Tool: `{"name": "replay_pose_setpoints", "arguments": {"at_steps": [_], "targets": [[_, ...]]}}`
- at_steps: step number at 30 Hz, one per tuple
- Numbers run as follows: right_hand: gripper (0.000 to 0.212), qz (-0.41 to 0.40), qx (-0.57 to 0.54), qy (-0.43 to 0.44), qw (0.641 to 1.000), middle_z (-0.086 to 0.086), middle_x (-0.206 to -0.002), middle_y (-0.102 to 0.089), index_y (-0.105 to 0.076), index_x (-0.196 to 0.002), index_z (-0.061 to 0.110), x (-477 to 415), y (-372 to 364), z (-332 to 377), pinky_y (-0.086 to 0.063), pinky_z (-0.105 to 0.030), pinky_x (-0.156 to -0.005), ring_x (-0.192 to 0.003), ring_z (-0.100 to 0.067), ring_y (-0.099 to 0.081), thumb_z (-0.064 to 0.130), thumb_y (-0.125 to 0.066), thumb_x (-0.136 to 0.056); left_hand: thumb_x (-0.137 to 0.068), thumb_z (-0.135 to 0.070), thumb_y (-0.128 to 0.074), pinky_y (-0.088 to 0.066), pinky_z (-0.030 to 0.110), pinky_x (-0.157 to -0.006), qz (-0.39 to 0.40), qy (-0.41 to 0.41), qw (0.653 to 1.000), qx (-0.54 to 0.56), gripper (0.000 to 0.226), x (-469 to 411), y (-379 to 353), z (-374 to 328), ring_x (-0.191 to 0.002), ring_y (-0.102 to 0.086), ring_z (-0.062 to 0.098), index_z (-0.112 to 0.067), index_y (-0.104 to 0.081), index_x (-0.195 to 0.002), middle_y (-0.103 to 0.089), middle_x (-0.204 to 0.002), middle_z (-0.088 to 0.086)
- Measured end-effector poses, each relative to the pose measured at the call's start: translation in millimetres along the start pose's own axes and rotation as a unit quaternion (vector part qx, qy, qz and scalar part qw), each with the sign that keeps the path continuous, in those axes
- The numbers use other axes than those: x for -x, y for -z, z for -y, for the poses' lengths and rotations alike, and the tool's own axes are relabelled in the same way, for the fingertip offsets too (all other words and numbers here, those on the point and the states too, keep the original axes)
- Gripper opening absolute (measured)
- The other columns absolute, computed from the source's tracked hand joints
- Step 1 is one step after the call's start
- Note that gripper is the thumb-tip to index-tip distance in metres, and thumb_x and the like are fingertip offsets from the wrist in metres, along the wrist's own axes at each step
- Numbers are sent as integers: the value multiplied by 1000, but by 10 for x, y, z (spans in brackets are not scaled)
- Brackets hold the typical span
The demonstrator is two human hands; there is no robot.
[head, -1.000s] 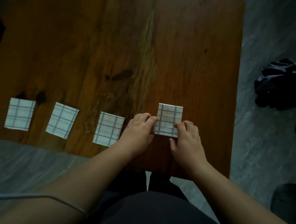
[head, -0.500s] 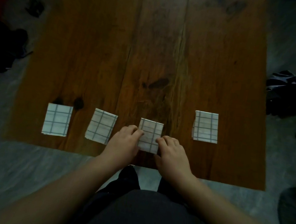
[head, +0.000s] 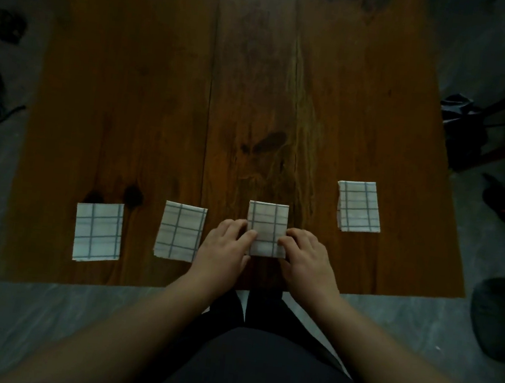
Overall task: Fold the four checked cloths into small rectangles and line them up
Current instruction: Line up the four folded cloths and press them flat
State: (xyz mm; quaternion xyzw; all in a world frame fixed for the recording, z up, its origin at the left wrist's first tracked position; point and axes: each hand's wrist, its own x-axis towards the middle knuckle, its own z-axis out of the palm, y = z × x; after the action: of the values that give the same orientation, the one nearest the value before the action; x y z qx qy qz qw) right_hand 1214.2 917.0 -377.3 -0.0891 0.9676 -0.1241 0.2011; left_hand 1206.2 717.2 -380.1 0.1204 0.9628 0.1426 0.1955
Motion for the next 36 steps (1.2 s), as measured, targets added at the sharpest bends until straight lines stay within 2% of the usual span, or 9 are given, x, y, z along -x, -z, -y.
{"name": "replay_pose_setpoints", "arguments": {"at_steps": [12,18,26,36], "targets": [[47,-2,-4,-8,1000,-6,-154,-41,-44,-144,24,-449,189,-170,-30,-45,-115,-143,-26,-34,34,-51,-99,-98,-34,-54,-30,41,-116,-18,22,1000,2,57,-593,175,-63,-141,-30,23,-29,-33,-151,-35,-155,3],[48,2,-14,-9,1000,-5,-156,-39,-41,-146,24,-456,225,-175,-29,-46,-117,-145,-26,-32,33,-48,-100,-95,-34,-59,-32,39,-114,-21,39,999,6,60,-548,127,-84,-139,-31,21,-29,-34,-149,-38,-151,1],[49,13,-13,-5,1000,-1,-159,-34,-37,-150,26,-470,241,-215,-25,-44,-118,-147,-23,-27,34,-45,-102,-97,-33,-55,-34,39,-112,-35,45,998,14,51,-474,84,-123,-136,-35,20,-28,-41,-145,-44,-146,1],[48,6,-23,-8,1000,0,-157,-38,-40,-148,25,-448,232,-247,-28,-42,-118,-146,-21,-30,32,-46,-101,-97,-33,-56,-38,39,-110,-43,60,997,21,48,-488,57,-129,-135,-38,20,-27,-45,-144,-46,-145,0]]}}
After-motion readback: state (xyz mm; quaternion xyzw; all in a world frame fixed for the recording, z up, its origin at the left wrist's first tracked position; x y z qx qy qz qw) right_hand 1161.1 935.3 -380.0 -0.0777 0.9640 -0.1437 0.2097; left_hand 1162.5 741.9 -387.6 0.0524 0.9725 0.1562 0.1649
